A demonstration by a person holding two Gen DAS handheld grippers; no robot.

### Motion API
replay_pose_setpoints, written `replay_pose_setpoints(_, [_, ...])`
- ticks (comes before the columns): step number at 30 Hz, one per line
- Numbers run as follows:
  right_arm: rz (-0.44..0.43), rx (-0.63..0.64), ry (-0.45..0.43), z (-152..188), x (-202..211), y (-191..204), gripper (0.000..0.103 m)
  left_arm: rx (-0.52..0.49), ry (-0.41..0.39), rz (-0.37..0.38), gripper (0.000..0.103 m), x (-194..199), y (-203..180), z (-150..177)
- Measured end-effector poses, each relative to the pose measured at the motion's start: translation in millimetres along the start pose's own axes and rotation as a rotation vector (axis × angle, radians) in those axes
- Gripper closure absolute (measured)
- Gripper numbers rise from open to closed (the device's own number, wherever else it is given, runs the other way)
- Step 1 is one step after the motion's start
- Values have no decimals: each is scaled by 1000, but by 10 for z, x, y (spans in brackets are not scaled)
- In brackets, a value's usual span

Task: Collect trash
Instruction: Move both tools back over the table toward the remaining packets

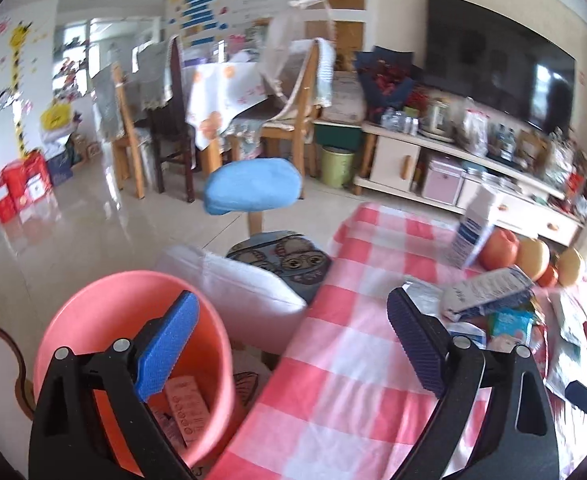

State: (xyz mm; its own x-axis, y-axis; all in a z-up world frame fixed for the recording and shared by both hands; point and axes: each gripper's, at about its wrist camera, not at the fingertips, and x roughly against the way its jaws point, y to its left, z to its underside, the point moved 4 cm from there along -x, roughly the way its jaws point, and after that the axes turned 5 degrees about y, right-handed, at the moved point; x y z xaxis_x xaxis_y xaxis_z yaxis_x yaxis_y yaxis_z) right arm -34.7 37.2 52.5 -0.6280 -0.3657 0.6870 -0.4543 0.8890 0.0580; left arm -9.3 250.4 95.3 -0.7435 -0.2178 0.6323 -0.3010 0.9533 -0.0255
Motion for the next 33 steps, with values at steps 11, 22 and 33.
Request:
replay_pose_setpoints(11, [14, -43, -54, 233, 251, -489, 4, -158, -1, 69, 9, 83, -825, 147])
replay_pose_setpoints(22, [48, -131, -44, 367, 267, -940, 4, -278, 3, 99, 9, 96, -1374, 272])
replay_pose_setpoints(33, [108, -110, -29, 416, 312, -1177, 4, -374, 3, 110, 9, 104, -1714, 394])
